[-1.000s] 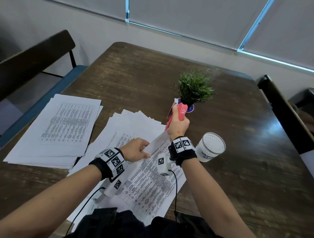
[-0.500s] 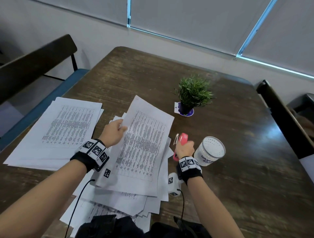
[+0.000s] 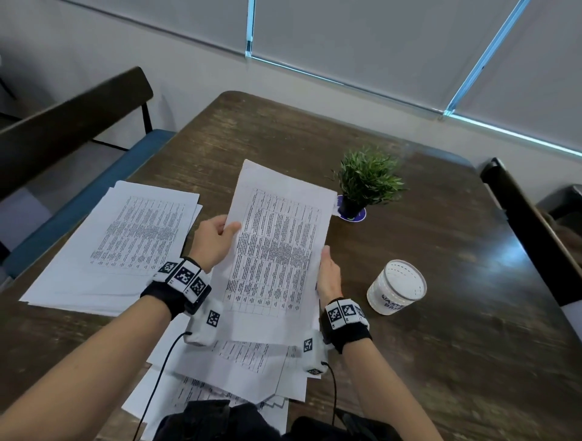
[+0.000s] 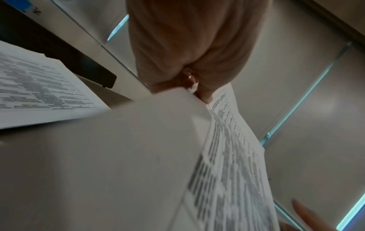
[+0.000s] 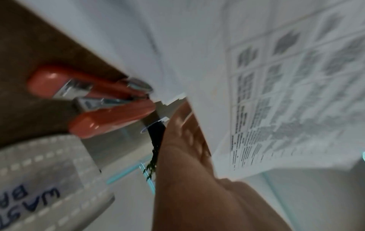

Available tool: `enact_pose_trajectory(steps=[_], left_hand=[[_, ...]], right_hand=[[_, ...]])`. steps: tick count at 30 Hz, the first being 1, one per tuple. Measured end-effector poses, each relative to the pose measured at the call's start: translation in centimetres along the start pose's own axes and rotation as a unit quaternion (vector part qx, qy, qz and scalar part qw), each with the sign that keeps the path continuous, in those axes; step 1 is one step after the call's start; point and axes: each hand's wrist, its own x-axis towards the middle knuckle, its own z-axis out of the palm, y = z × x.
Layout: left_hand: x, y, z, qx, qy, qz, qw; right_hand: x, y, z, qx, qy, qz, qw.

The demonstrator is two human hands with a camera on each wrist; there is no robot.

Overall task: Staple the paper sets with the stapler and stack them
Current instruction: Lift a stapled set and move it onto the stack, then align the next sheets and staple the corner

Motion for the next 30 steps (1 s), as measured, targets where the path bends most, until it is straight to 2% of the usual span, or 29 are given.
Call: enact_pose_trajectory(steps=[2,4,5,7,9,10,12,15,17,20,22,23,28,30], left_hand=[[0.3,0.3,-0.6,-0.028,0.045,0.003,0.999],[0.4,0.2,-1.3,-0.046,0.047,-0.004,0.998],[0.4,0.0,-1.6,-0.048,0.018,-0.021,0.998],[0.2,-1.4,-2.5,-0.012,-0.094,-0.07,0.993],[0.0,-3.3,-3.6,0.073,-0.206,-0.123,0.968],[-0.2,-4.1,-4.1,0.107,-0.239,-0.149,0.954],[-0.5,-5.7,-5.0,0.134,-0.247,-0.169,0.945],[0.1,-7.7,-6.7,0.174,-0.15,-0.137,0.963],[0.7,-8.4,-8.4,0.219,-0.083,-0.129,0.964],[2.0,-9.1,-12.0,0.252,-0.001,-0.125,0.959],[3.1,-10.3,-15.1,0.271,0.047,-0.117,0.954],[3.5,-11.0,-16.5,0.283,0.066,-0.115,0.95],[3.1,-13.4,-21.6,0.308,0.135,-0.107,0.936],[2.4,-14.1,-23.0,0.29,0.156,-0.134,0.935]], right_hand=[[-0.8,-0.3,1.2,0.042,-0.042,-0.012,0.998],[-1.1,-0.3,2.3,0.033,-0.016,-0.052,0.998],[-1.2,-0.3,2.6,0.036,0.003,-0.064,0.997],[-1.3,-0.4,3.3,0.044,0.037,-0.08,0.995],[-1.1,-0.4,3.6,0.024,0.061,-0.085,0.994],[-0.9,-0.5,3.9,0.012,0.065,-0.084,0.994],[-0.6,0.0,4.6,-0.026,0.054,-0.062,0.996],[-1.4,1.0,5.8,-0.086,0.013,-0.017,0.996],[-2.0,1.7,6.4,-0.194,0.008,0.009,0.981],[-3.4,2.9,7.0,-0.399,0.026,-0.016,0.916],[-4.8,3.9,7.0,-0.483,0.035,-0.042,0.874],[-5.5,4.6,6.9,-0.498,0.034,-0.036,0.865],[-7.9,6.9,6.2,-0.505,-0.036,0.005,0.862],[-8.4,7.1,5.8,-0.504,-0.043,0.007,0.863]])
